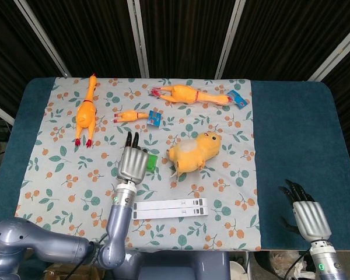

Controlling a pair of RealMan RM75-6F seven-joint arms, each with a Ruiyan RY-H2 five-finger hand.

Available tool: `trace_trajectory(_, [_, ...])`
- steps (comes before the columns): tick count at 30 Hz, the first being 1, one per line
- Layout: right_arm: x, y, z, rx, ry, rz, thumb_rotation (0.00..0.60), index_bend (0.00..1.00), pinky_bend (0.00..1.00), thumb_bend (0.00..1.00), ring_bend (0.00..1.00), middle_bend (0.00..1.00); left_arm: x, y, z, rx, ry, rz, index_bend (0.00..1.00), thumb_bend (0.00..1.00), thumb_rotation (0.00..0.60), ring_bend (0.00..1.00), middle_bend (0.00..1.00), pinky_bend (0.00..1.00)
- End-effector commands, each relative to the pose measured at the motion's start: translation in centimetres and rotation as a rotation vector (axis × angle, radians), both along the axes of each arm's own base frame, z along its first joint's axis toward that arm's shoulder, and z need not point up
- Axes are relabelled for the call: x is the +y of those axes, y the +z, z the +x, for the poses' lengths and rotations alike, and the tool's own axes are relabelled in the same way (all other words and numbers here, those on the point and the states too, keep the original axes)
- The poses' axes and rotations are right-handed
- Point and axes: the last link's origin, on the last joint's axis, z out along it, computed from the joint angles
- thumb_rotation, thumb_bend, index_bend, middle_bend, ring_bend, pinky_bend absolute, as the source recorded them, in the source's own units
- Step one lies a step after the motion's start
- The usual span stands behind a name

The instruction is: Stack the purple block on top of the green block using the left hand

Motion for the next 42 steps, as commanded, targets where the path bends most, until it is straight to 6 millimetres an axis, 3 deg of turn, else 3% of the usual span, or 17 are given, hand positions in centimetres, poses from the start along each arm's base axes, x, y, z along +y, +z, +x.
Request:
trace_trajectory(1, [0.0,-0.1,0.0,0.004,-0.001,0.003,0.600,0.18,0.27,0.29,0.09,0.08,0.4,-1.4,0.0,0.000,-0.003,-0.011,0.49,0.42,0.600,0.03,0.45,0.00])
trace_trajectory(18, [-0.2,-0.2,-0.3,0.013,-0.013,0.005,0.600,0.19,0.27,0.29,0.09,0.08,1.1,-3.7,0.0,0.028,-0.021,-0.017,0.49,0.42,0.600,0.03,0.45,0.00])
trace_trajectory(42, [-0.3,-0.4,-0.4,0.015,-0.017,0.009,0.600,0.18,0.27,0.29,0.09,0.08,1.5,-5.1,-0.2,0.087,-0.039,0.002,0.50,0.42,0.600,0.03,0.45,0.00])
